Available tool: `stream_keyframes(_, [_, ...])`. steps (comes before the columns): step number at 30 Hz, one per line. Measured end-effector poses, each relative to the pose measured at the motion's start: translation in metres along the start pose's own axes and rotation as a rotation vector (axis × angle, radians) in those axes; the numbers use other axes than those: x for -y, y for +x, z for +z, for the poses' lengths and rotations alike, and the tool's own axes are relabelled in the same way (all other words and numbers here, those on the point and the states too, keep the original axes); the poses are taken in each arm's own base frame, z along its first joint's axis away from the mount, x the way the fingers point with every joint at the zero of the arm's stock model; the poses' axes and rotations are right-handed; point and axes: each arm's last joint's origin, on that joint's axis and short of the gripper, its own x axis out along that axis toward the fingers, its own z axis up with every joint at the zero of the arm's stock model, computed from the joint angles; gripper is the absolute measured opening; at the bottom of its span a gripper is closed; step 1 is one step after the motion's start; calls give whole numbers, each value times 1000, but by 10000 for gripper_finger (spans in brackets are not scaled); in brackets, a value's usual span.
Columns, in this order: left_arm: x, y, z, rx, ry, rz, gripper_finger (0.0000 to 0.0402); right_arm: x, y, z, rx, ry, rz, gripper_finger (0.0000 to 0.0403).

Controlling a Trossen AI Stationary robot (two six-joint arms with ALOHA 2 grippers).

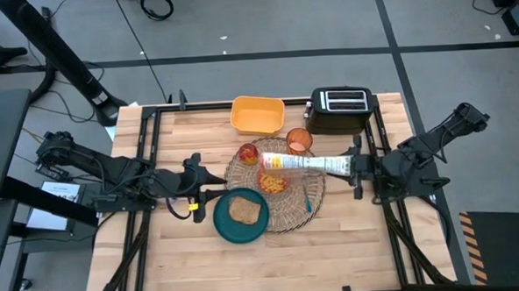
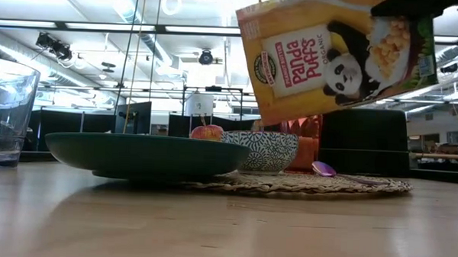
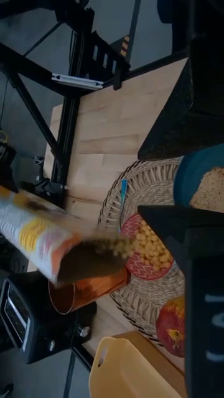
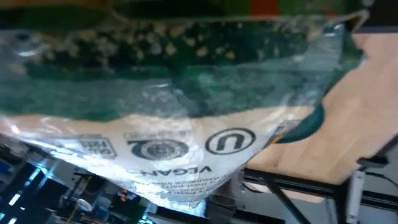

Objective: Arrange a breakfast setting
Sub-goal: Pour the cereal into the red bowl

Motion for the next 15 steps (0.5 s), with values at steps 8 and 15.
stream_keyframes(8, [2,-1,0,-5,-1,-20,134,2,-2,-3,-22,9,-23,201])
stream_keyframes(15, [4,-1,1,8,-5,-31,134,5,-9,-5,-22,61,36,201])
